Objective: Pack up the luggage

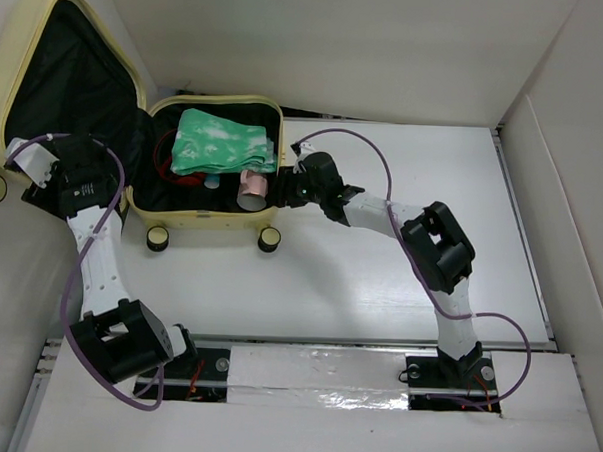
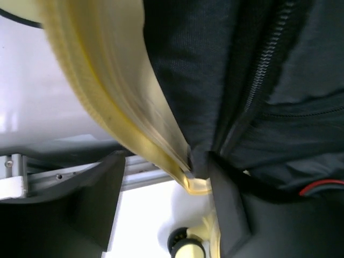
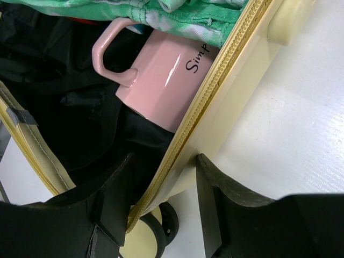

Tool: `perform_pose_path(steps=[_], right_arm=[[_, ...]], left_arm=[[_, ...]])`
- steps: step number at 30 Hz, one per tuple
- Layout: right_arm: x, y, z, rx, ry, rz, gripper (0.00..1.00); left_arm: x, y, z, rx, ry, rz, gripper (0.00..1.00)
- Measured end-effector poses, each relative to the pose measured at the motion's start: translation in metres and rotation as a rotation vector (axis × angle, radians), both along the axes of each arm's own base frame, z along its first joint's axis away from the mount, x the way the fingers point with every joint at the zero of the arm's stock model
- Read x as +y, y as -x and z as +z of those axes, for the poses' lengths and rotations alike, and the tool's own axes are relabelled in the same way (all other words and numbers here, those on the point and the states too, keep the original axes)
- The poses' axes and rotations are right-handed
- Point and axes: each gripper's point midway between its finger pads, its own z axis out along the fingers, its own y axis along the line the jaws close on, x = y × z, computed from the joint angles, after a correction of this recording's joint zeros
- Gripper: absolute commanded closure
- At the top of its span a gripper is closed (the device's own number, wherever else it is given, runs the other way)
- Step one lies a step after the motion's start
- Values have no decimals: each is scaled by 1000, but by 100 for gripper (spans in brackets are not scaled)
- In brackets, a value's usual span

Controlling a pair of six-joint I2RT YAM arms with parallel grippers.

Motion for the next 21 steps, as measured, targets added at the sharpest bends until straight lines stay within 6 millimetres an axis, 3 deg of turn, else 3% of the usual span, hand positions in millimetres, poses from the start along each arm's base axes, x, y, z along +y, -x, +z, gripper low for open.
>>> perform_pose_path(steps=[8, 12, 21], right_arm=[[0, 0, 0, 0, -1, 1, 100], [-1, 0, 0, -2, -1, 3, 100], [-4, 8, 2, -6, -2, 18, 100]], left_arm=[[2, -4, 0, 13, -5, 1, 78], [0, -8, 8, 0, -6, -12, 100], [-10, -9, 14, -22, -8, -37, 100]])
